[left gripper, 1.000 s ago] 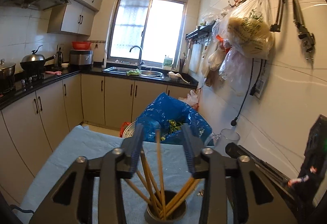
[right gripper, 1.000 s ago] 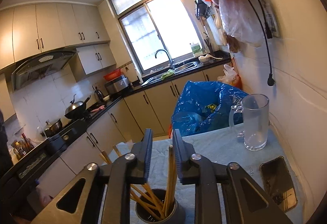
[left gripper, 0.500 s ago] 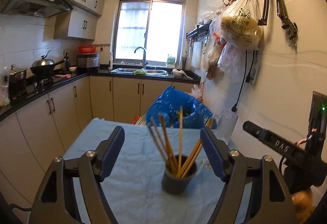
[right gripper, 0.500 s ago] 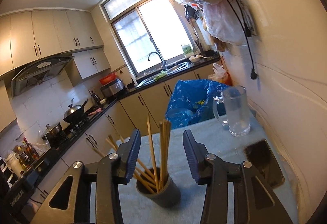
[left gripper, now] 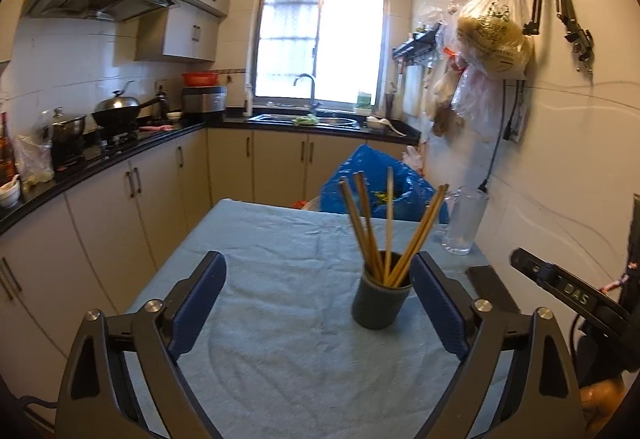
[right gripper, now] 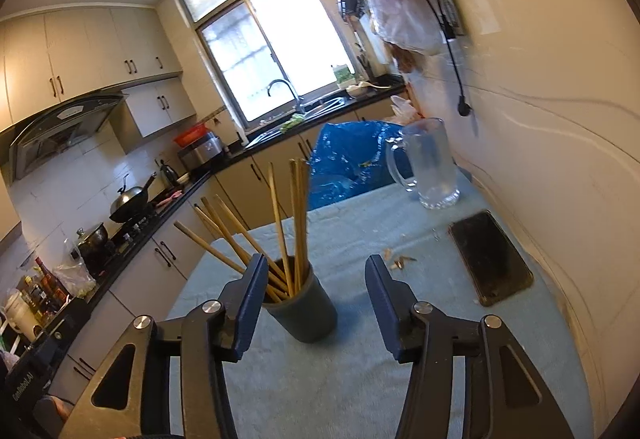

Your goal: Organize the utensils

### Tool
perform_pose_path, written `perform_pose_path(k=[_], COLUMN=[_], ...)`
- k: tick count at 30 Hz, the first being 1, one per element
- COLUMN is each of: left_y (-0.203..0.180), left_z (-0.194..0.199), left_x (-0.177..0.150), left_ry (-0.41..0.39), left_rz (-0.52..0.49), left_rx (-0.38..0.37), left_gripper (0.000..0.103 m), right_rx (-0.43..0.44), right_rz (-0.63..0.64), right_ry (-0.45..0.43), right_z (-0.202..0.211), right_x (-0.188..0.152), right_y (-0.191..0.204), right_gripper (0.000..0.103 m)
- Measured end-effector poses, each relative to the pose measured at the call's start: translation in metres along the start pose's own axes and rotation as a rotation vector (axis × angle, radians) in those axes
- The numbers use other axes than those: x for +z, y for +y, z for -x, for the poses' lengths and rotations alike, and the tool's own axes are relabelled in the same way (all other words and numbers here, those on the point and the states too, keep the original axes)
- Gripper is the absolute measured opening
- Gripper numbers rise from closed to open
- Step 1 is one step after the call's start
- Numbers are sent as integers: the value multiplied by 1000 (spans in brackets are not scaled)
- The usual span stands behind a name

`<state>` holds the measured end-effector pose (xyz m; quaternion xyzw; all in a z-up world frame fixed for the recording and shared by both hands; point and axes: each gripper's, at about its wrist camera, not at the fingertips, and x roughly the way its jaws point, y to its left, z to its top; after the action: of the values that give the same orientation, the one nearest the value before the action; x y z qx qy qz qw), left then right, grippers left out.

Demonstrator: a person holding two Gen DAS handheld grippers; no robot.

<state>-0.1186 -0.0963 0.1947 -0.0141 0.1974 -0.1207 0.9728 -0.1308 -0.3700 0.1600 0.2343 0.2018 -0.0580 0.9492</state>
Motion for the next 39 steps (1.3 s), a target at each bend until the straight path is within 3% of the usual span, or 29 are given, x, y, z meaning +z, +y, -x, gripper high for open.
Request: perform_pose_path(k=[5, 15, 27, 39], left_y=[5, 15, 12, 14], left_z=[9, 16, 11, -5], left_x=[-11, -34, -66, -89], left_ry=[8, 22, 114, 220], left_rz=[0, 14, -36, -23], left_rx=[67, 172, 150, 126], left_gripper=[103, 103, 103, 103], right_rx=[-22, -88, -148, -171], right_rz=[-11, 10, 97, 118], right_ry=[24, 45, 43, 88], right_z=[9, 20, 27, 13], right_x=[-13, -42, -64, -81], right_y=[-1, -1, 16, 15], right_gripper=[58, 63, 67, 67])
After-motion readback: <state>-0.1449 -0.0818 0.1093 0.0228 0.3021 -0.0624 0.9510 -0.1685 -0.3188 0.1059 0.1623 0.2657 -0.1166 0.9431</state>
